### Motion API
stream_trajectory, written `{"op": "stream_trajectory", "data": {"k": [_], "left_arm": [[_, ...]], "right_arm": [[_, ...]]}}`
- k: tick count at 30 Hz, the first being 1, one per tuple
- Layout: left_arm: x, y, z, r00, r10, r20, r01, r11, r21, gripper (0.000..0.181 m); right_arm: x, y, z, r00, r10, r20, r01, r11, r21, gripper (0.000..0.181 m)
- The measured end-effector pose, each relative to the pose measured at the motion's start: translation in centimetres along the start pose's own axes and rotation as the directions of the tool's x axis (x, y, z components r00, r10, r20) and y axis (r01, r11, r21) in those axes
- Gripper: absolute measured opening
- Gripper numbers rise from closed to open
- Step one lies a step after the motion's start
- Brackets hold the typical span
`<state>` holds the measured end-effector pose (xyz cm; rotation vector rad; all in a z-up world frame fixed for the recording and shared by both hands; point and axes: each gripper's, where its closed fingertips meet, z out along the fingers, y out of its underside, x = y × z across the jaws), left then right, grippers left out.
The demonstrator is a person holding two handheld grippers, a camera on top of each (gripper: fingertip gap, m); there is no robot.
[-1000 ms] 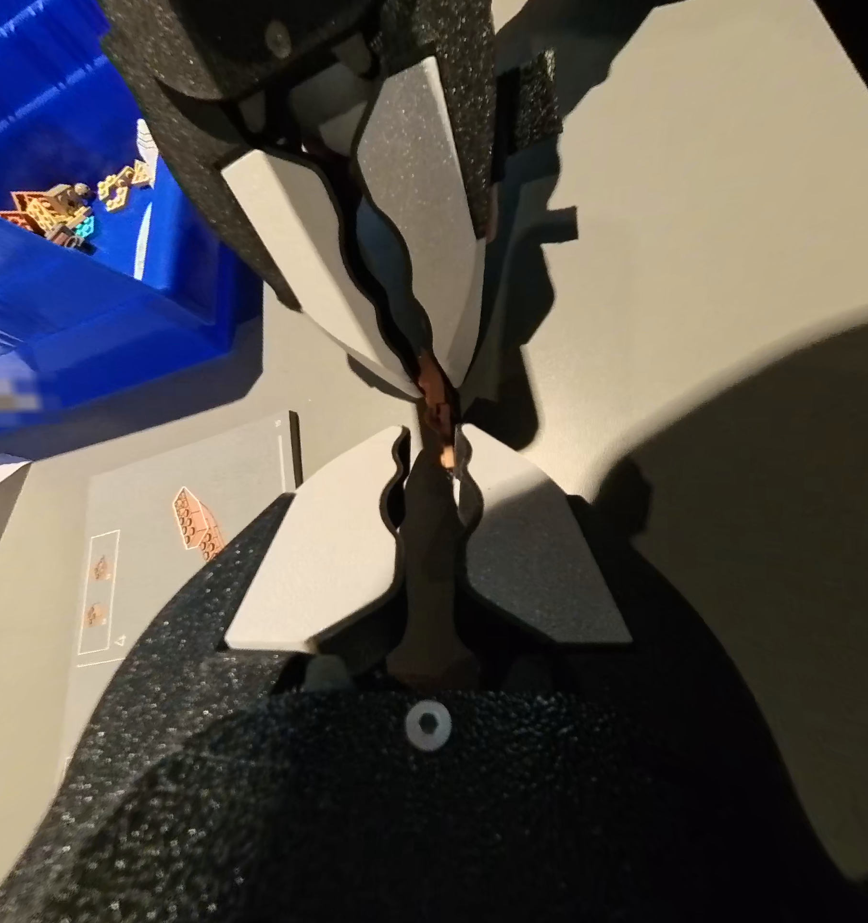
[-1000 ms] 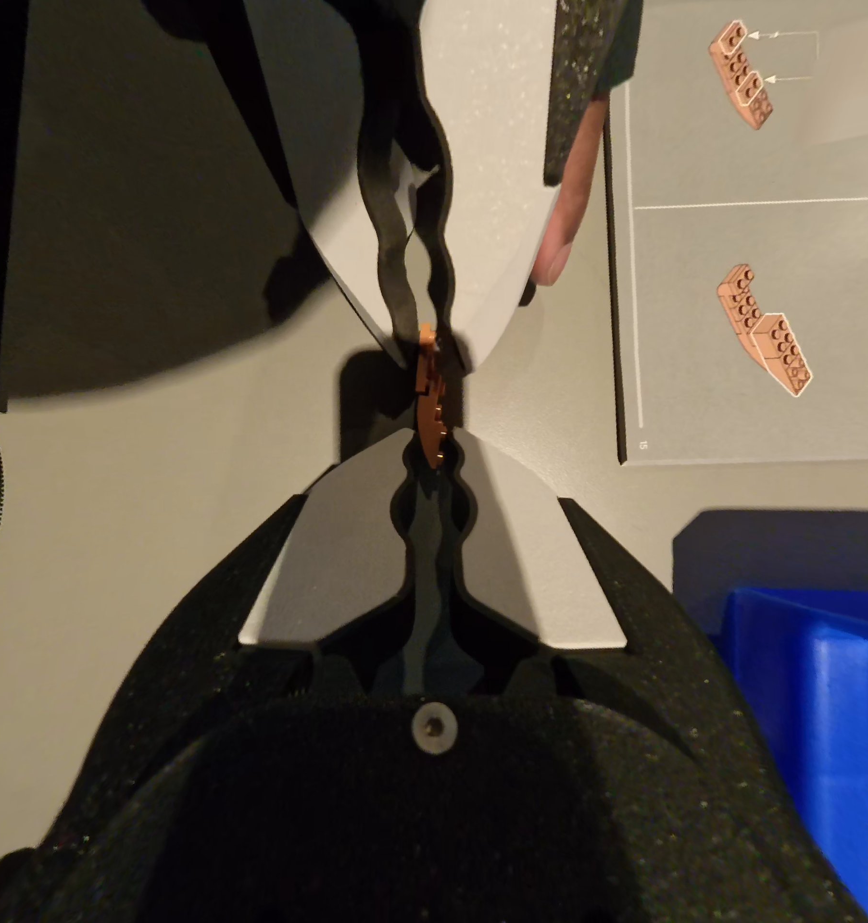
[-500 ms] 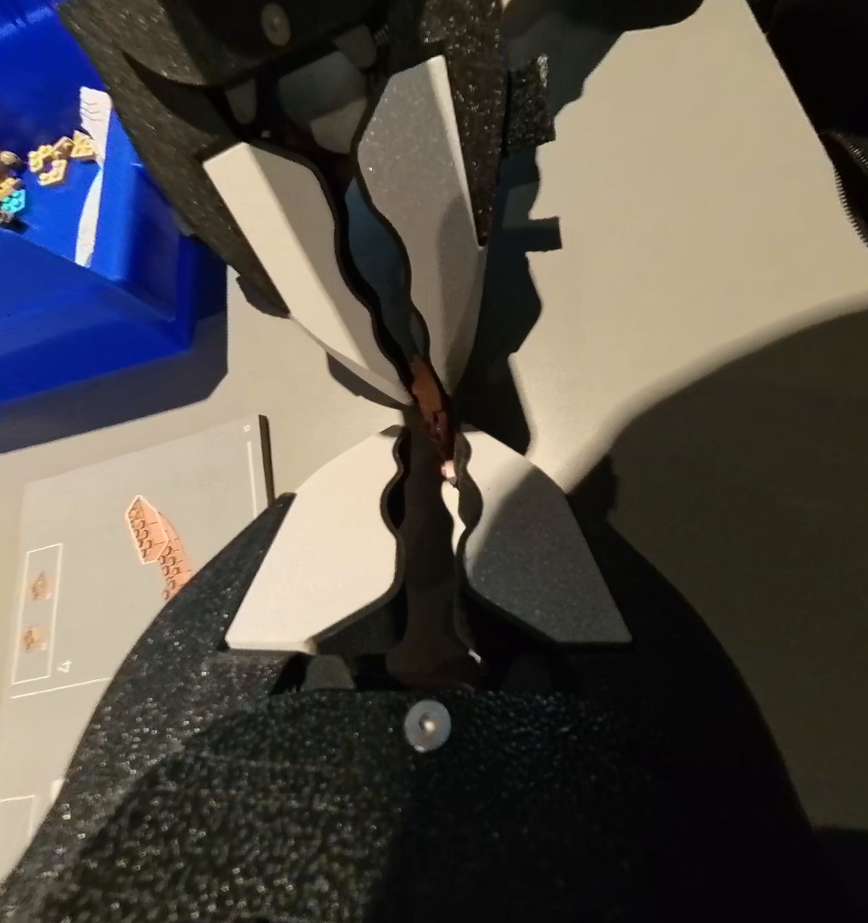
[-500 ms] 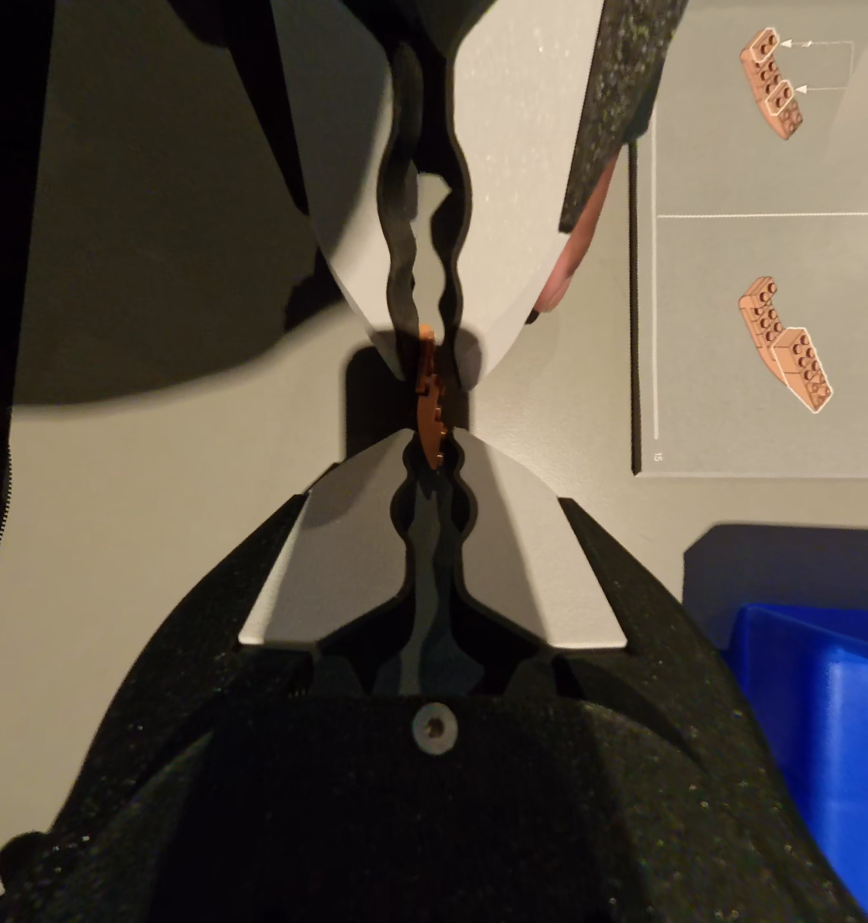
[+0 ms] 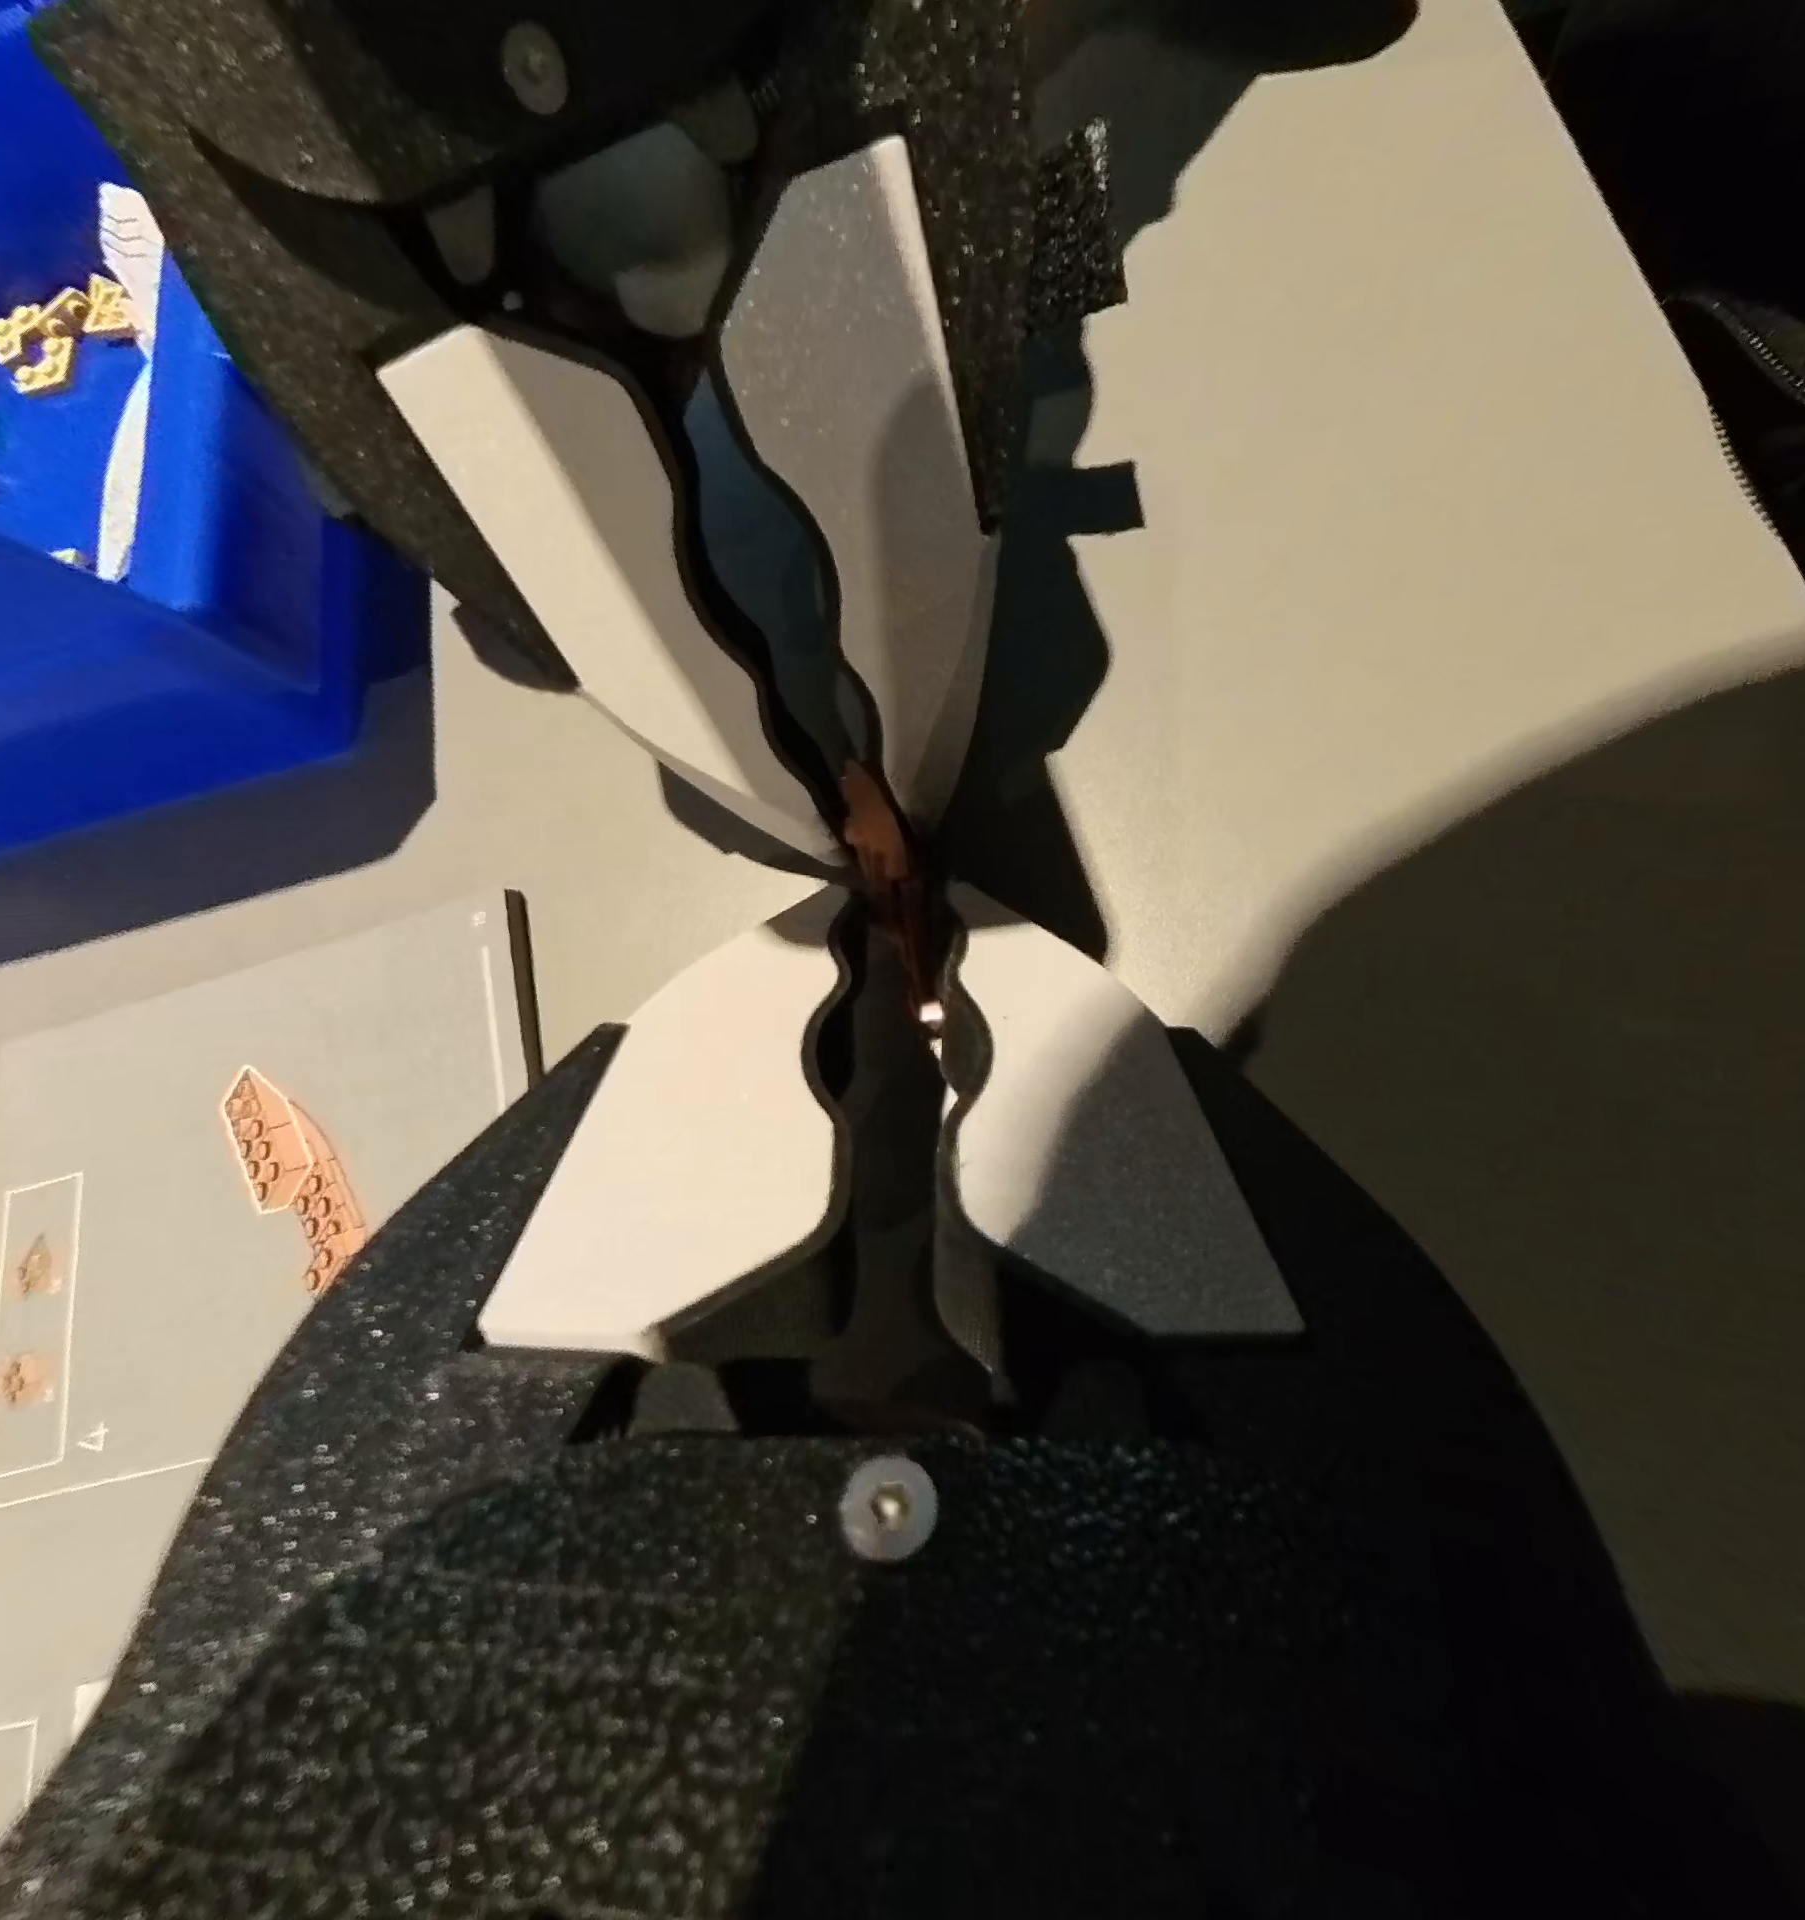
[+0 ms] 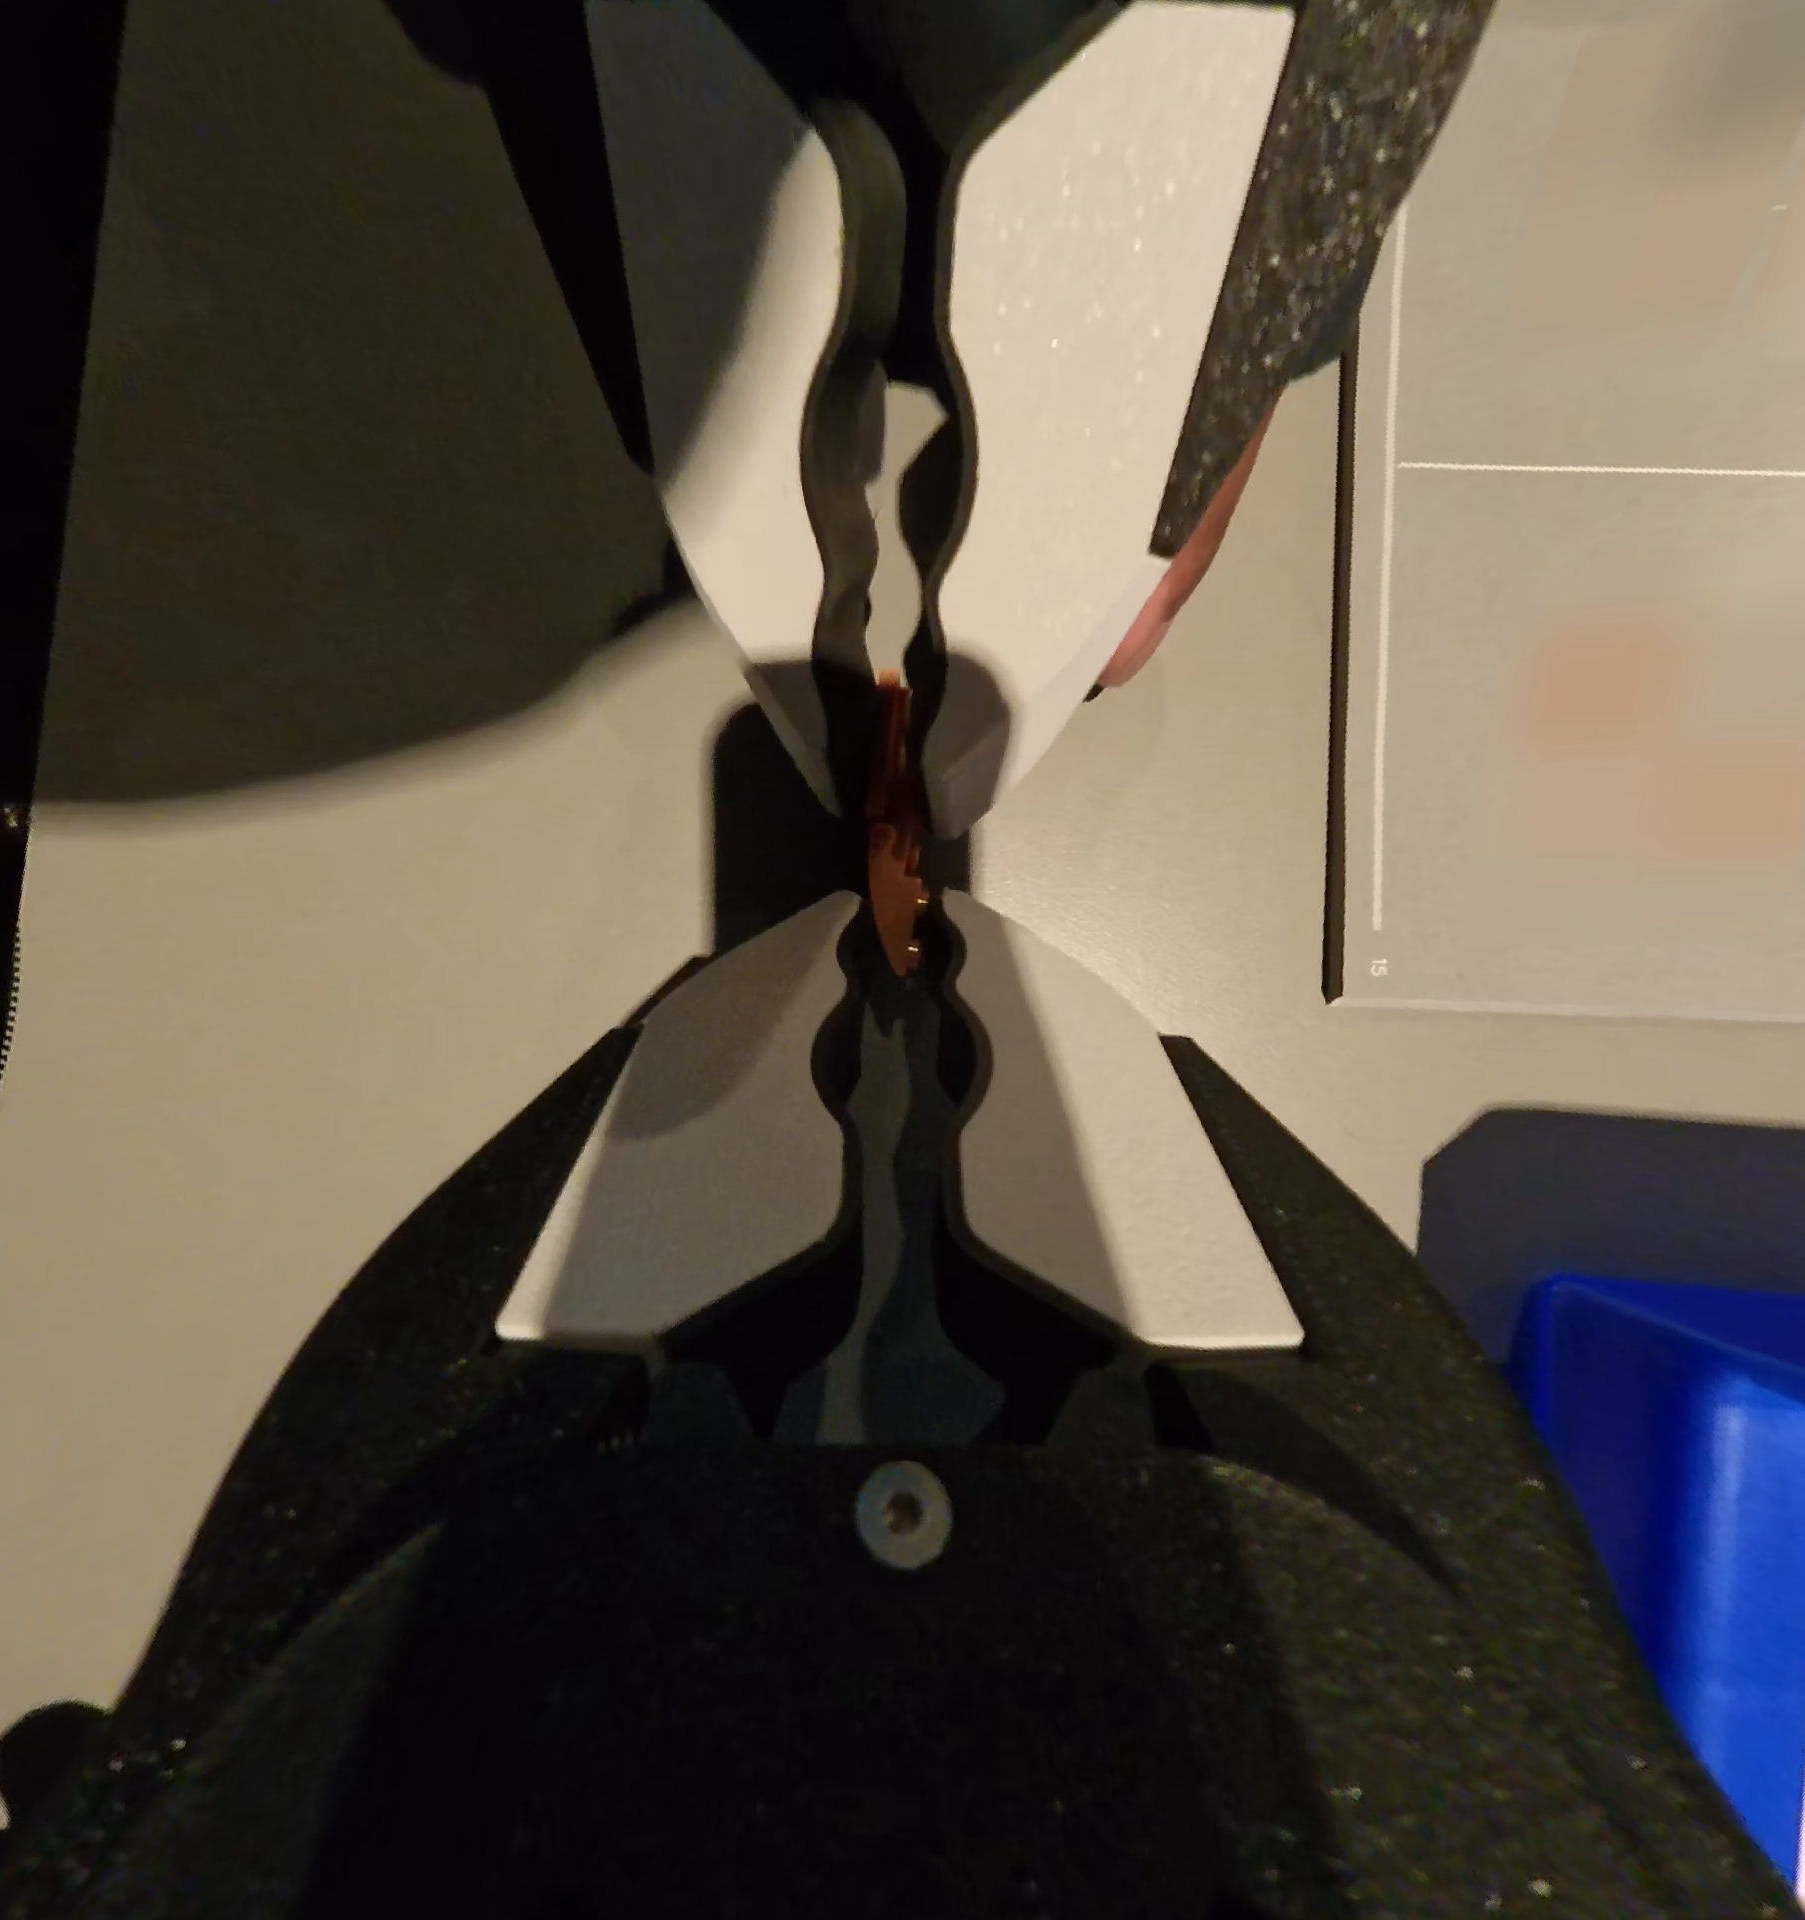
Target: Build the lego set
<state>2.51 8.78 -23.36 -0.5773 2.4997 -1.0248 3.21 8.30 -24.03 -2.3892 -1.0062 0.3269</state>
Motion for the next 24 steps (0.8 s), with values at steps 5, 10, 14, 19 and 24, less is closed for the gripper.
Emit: {"op": "stream_trajectory", "data": {"k": [5,10,14,19,24], "left_arm": [[0.05,0.00,0.09,1.000,-0.019,-0.022,0.019,1.000,-0.004,0.011],[-0.13,0.05,0.09,0.998,-0.055,-0.027,0.055,0.998,-0.007,0.010],[-0.22,0.08,0.08,0.997,-0.067,-0.024,0.067,0.998,-0.008,0.009],[0.09,0.03,0.05,0.997,-0.063,-0.038,0.062,0.998,-0.010,0.008],[0.06,0.02,0.09,0.998,-0.050,-0.025,0.049,0.999,-0.014,0.008]], "right_arm": [[-0.02,-0.01,0.01,1.000,-0.005,0.010,0.005,1.000,0.004,0.009],[0.04,-0.02,0.02,1.000,-0.008,0.008,0.007,1.000,0.008,0.009],[0.10,0.02,0.02,1.000,-0.011,0.008,0.011,1.000,0.011,0.009],[-0.13,0.01,0.04,0.999,-0.024,0.024,0.023,1.000,0.016,0.009],[-0.18,0.04,0.04,0.999,-0.023,0.026,0.022,1.000,0.019,0.009]]}}
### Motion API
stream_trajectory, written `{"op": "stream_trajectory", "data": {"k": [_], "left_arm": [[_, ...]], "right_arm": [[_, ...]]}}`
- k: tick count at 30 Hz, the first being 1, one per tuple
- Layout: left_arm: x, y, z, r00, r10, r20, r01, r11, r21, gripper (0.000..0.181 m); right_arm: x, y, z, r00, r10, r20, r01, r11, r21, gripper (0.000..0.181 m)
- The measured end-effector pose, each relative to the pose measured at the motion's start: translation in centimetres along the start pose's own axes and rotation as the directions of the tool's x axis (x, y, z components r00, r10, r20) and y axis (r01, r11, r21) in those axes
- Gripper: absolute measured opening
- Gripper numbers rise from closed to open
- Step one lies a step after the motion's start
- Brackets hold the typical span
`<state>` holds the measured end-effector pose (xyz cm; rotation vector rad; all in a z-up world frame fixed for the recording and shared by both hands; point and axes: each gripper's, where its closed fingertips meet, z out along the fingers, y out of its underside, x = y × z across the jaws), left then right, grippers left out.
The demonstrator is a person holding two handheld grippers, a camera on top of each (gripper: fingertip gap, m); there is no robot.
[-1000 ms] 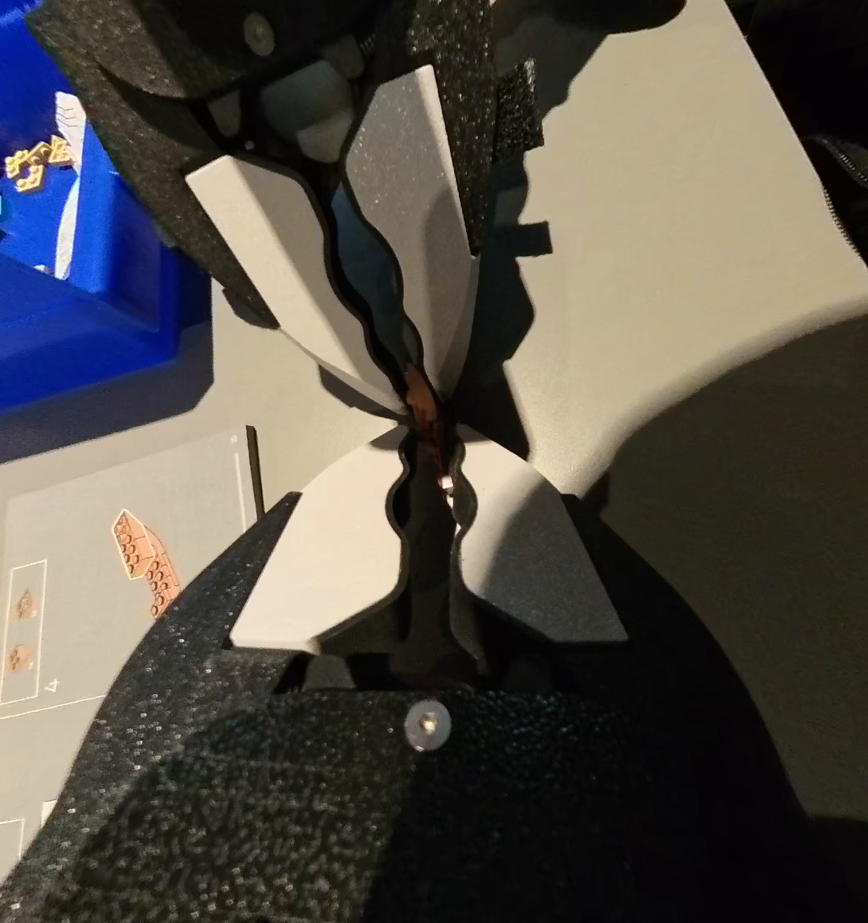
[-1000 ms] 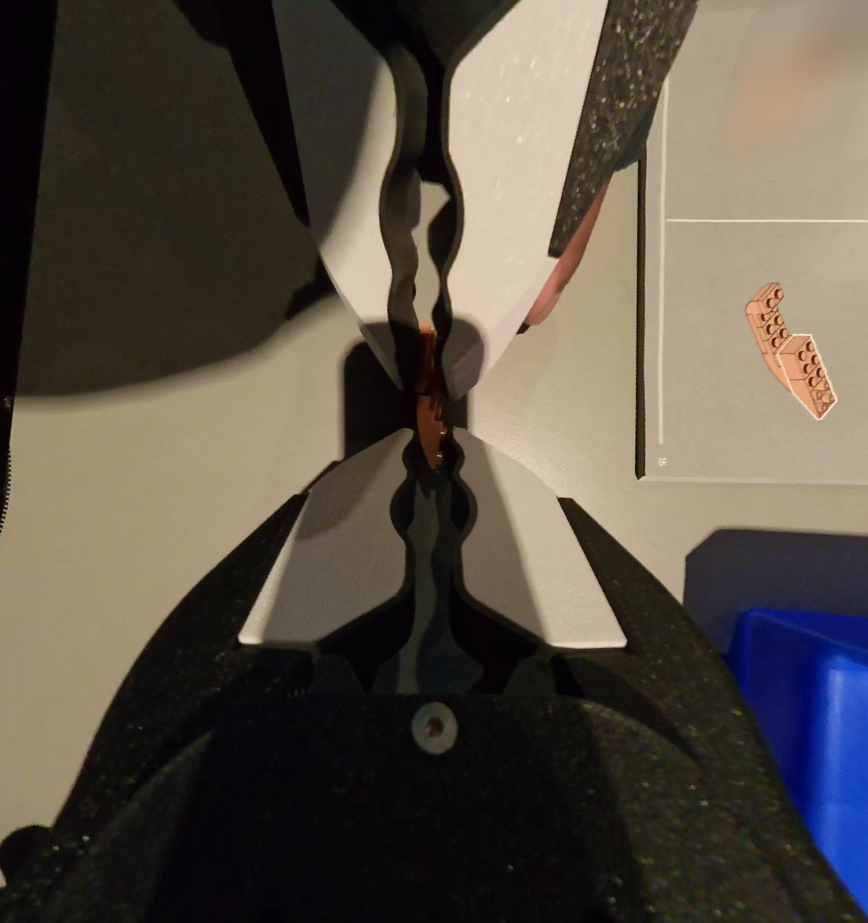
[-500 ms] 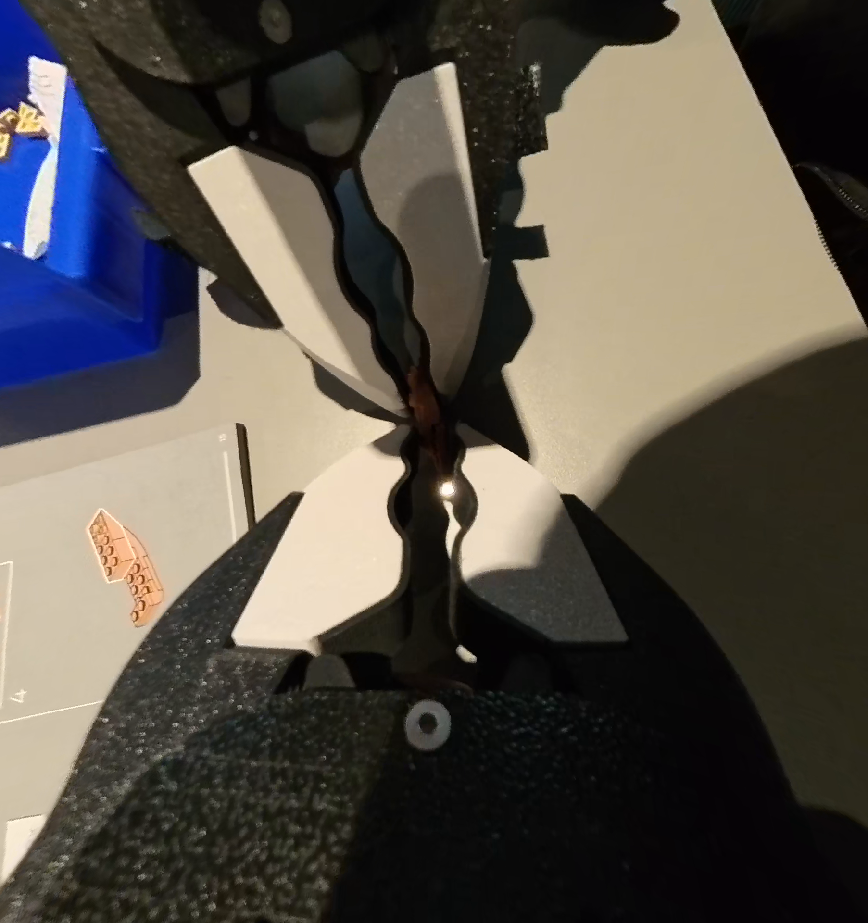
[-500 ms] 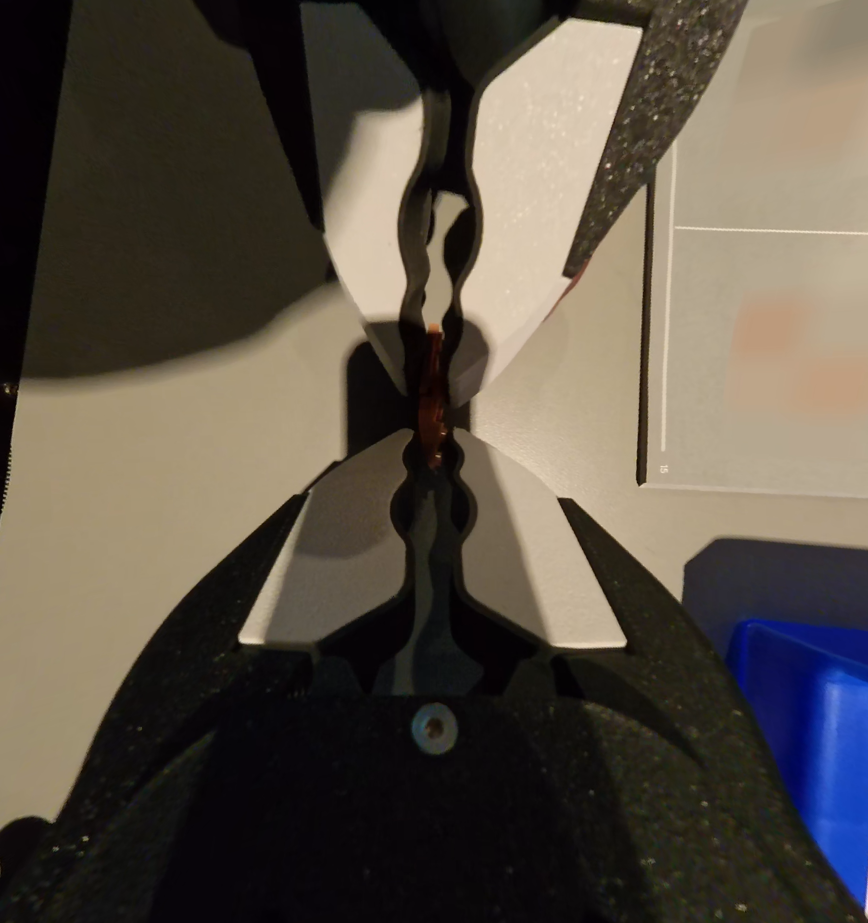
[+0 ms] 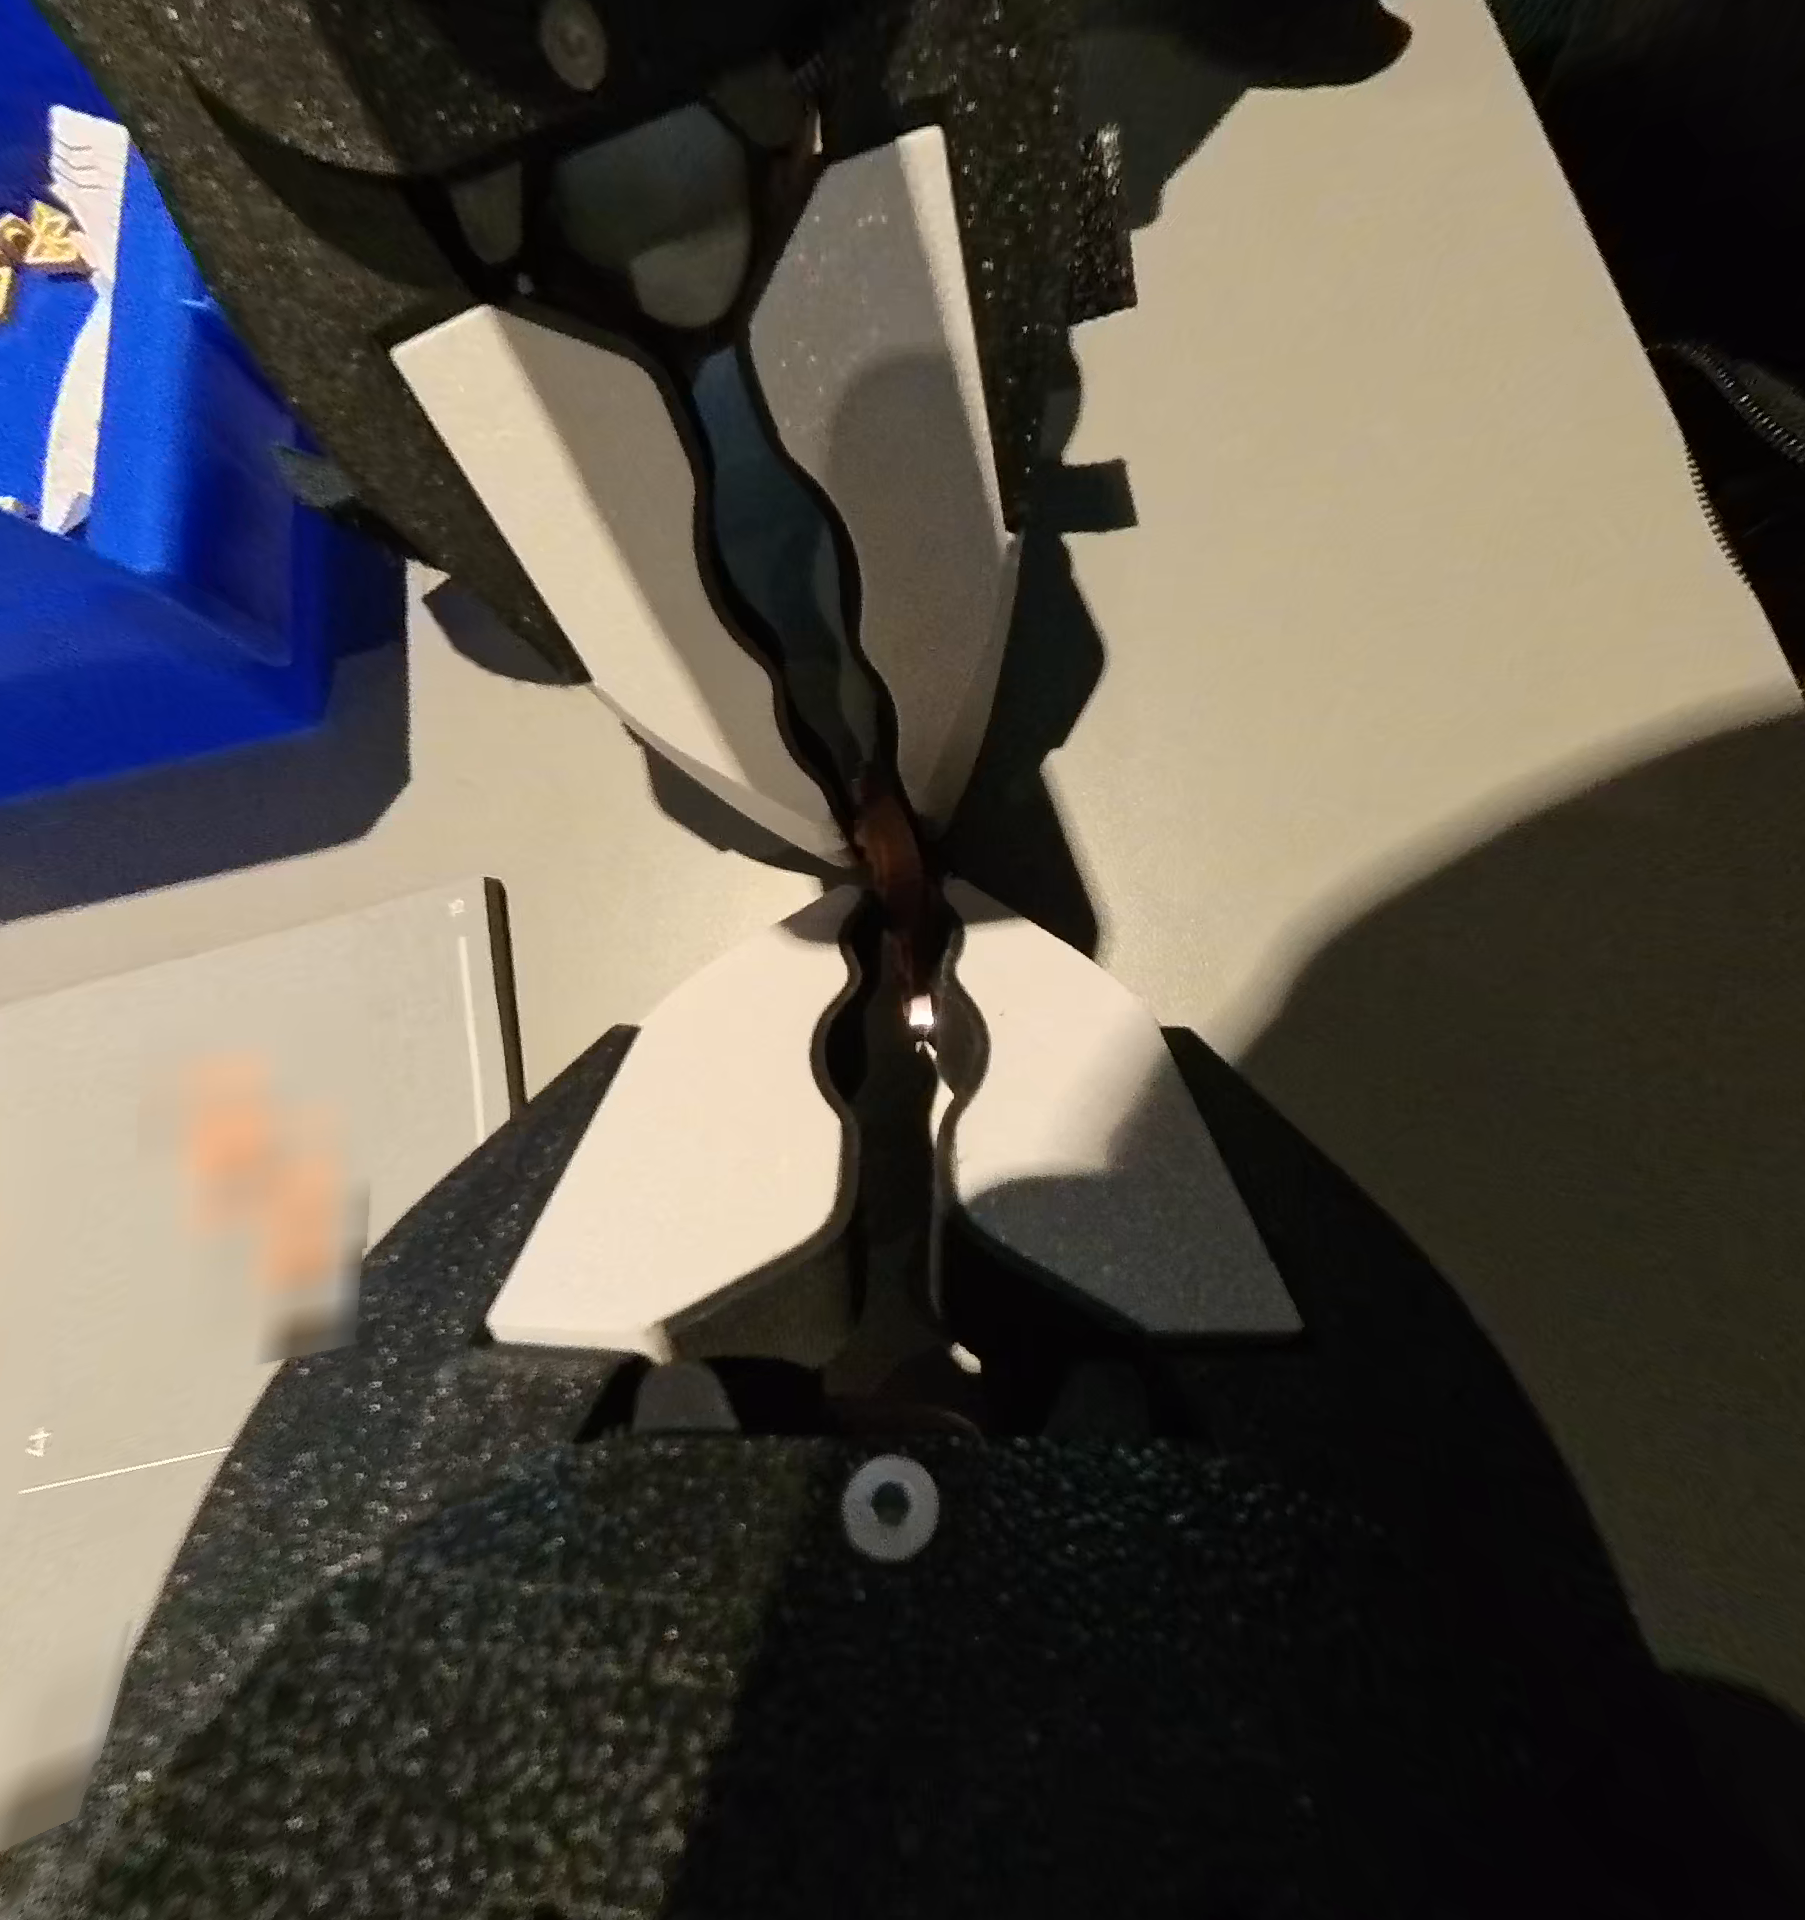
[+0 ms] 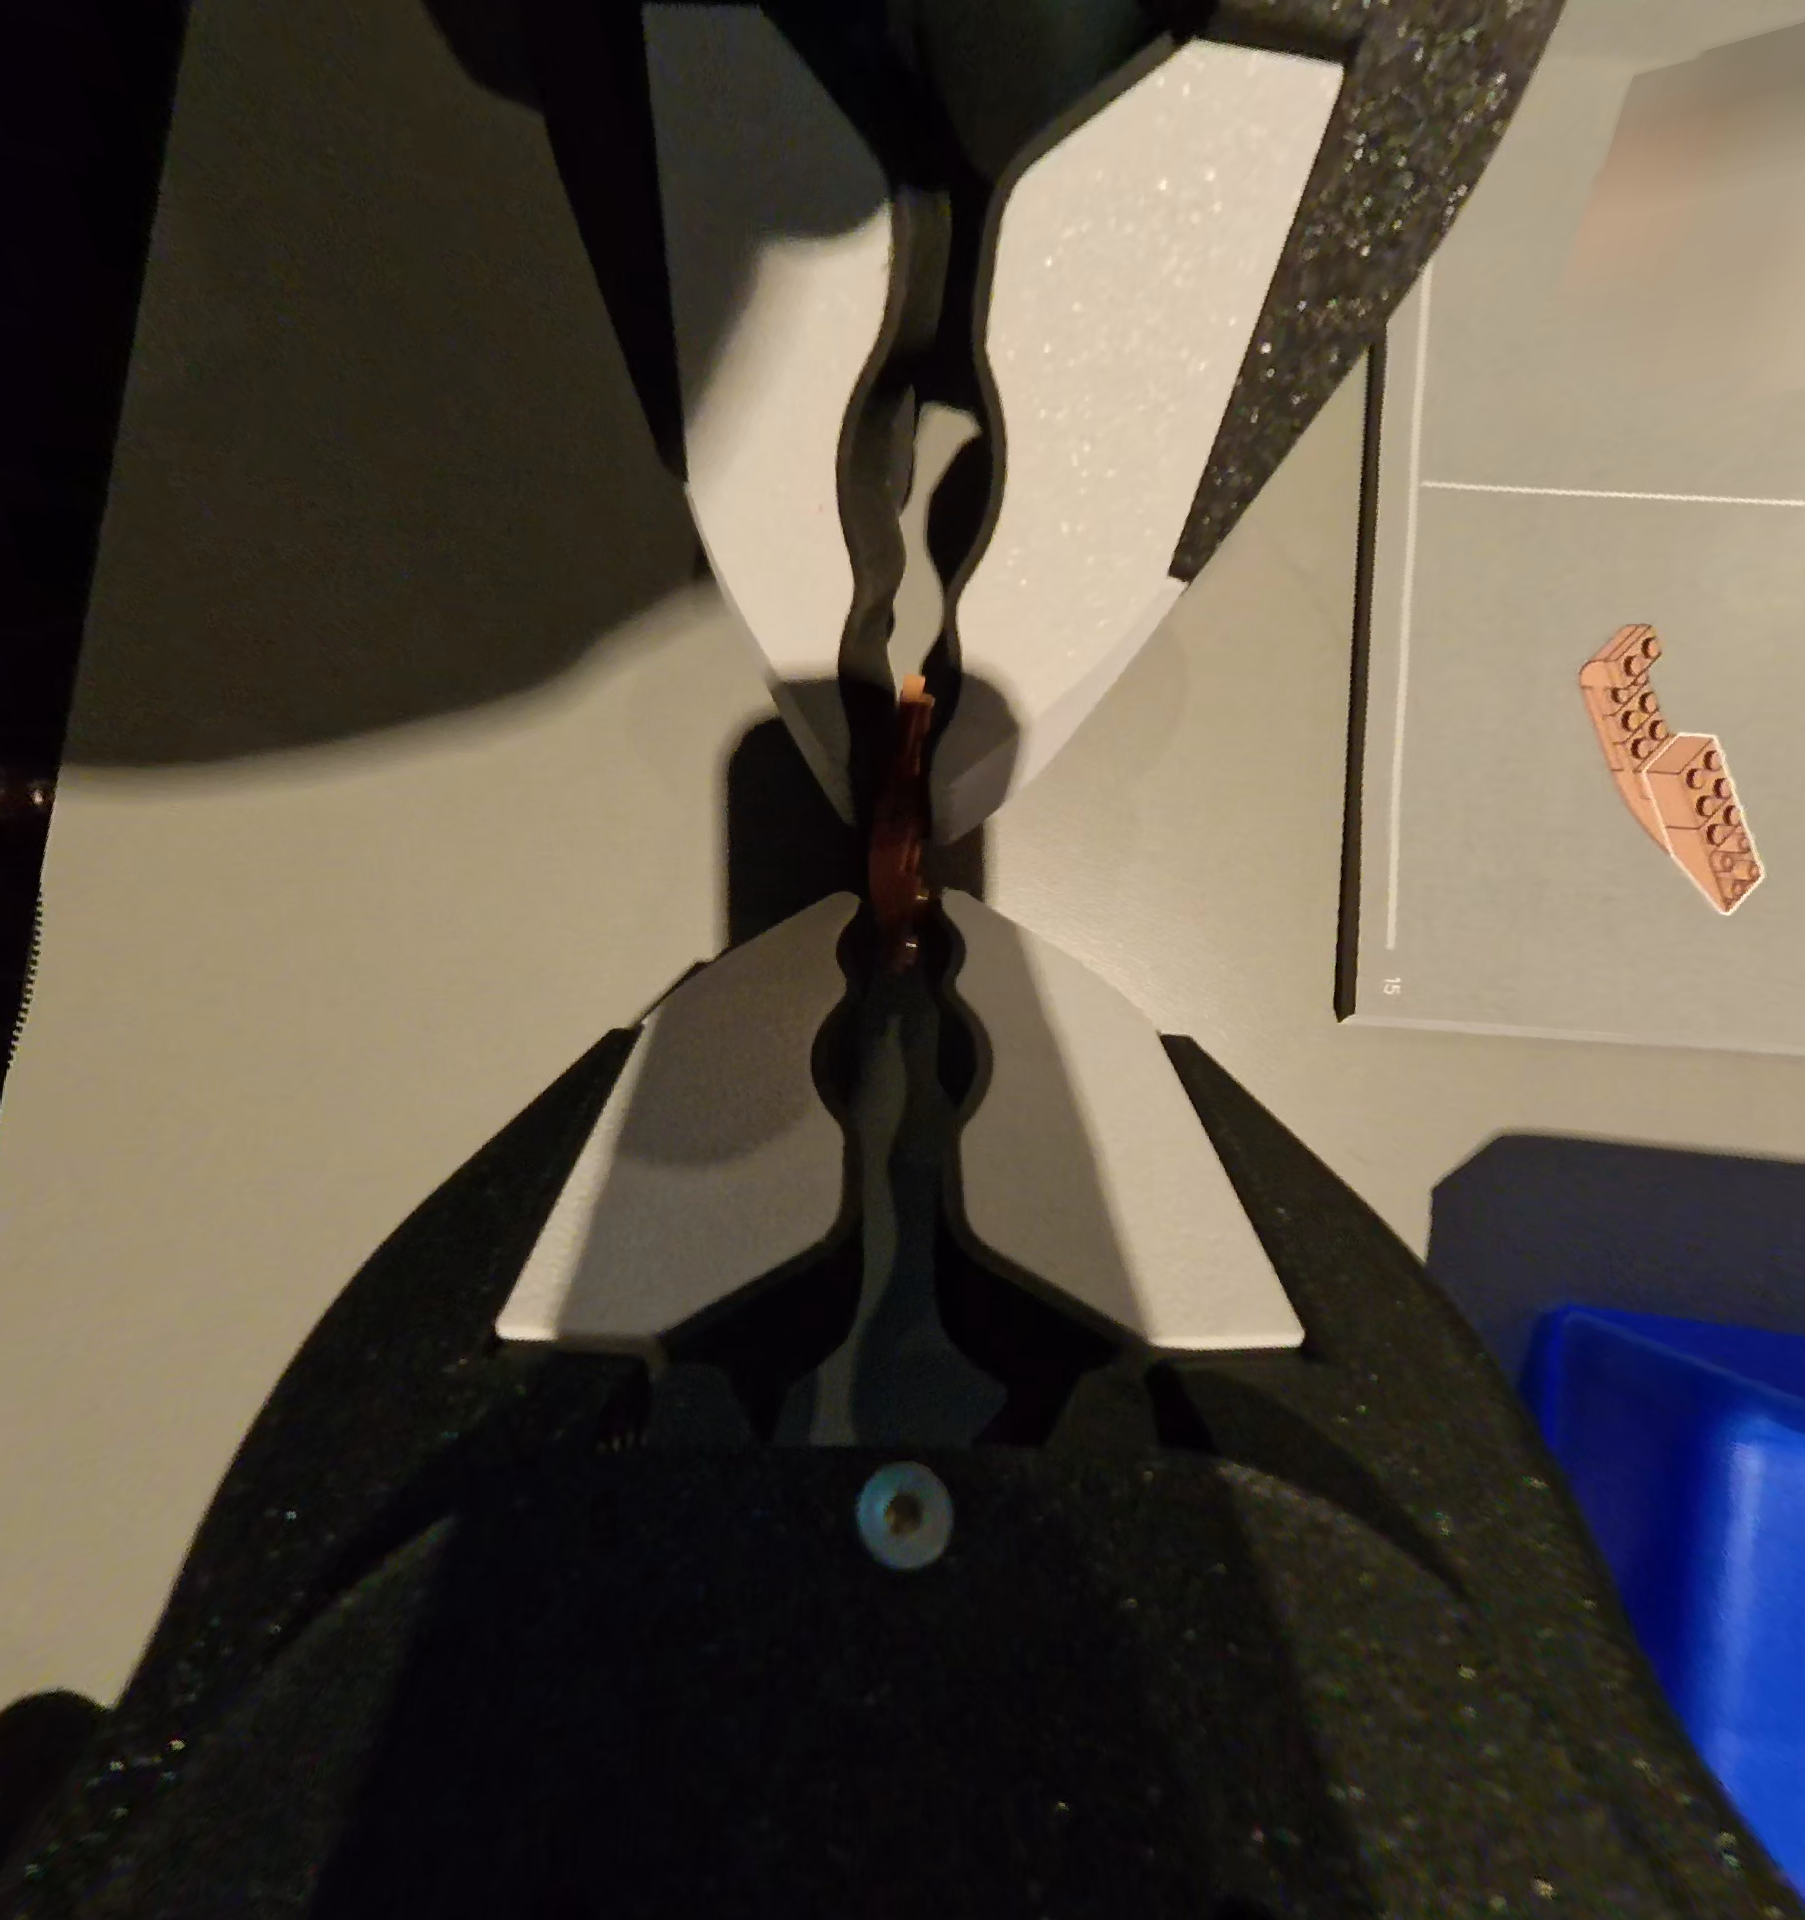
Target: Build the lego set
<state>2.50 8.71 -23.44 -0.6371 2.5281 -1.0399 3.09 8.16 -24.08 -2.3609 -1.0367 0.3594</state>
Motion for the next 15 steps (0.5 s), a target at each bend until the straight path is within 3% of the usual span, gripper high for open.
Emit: {"op": "stream_trajectory", "data": {"k": [9,15], "left_arm": [[0.01,0.00,-0.01,1.000,-0.005,0.007,0.005,1.000,0.009,0.008],[-0.23,-0.03,-0.13,0.999,-0.013,0.029,0.013,1.000,0.018,0.007]], "right_arm": [[-0.01,0.05,-0.04,1.000,-0.010,-0.002,0.010,1.000,0.019,0.011],[0.22,0.45,-0.39,0.999,0.005,-0.038,-0.003,0.999,0.046,0.038]]}}
